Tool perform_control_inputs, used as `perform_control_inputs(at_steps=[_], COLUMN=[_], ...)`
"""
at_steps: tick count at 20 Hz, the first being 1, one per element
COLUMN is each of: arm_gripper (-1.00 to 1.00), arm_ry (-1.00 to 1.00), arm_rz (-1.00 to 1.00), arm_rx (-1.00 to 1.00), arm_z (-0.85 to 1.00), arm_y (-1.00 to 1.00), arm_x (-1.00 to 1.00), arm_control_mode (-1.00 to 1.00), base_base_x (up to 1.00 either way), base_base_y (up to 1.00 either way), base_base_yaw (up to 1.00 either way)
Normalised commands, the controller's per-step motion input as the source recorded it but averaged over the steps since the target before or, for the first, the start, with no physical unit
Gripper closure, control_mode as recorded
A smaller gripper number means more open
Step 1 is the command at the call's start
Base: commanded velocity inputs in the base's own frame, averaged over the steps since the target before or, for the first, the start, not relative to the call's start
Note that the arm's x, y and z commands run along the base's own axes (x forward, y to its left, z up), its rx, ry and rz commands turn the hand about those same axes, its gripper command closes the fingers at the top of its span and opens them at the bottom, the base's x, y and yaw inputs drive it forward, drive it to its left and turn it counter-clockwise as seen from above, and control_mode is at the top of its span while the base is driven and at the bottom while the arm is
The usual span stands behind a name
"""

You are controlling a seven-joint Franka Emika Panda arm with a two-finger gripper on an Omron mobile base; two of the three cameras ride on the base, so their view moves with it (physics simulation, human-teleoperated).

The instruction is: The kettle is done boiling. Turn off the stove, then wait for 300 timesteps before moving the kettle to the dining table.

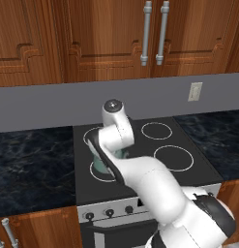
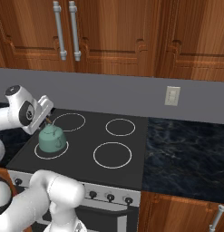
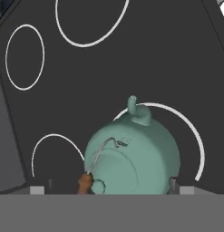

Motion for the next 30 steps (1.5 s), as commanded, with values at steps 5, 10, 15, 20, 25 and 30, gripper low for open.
perform_control_inputs(at_steps=[5,10,15,20,25,30], arm_gripper=[-1.00,-1.00,-1.00,-1.00,-1.00,-1.00], arm_ry=[0.08,0.07,0.04,0.02,0.03,0.02], arm_rz=[-0.12,-0.11,-0.11,-0.10,-0.10,-0.10], arm_rx=[0.02,0.02,0.03,0.01,0.02,0.01], arm_z=[-0.01,-0.07,-0.13,-0.19,-0.13,-0.13], arm_y=[0.23,0.23,0.20,0.19,0.17,0.19], arm_x=[0.24,0.21,0.18,0.14,0.17,0.11], arm_control_mode=[-1.00,-1.00,-1.00,-1.00,-1.00,-1.00], base_base_x=[0.00,0.00,0.00,0.00,0.00,0.00], base_base_y=[0.00,0.00,0.00,0.00,0.00,0.00], base_base_yaw=[0.00,0.00,0.00,0.00,0.00,0.00])
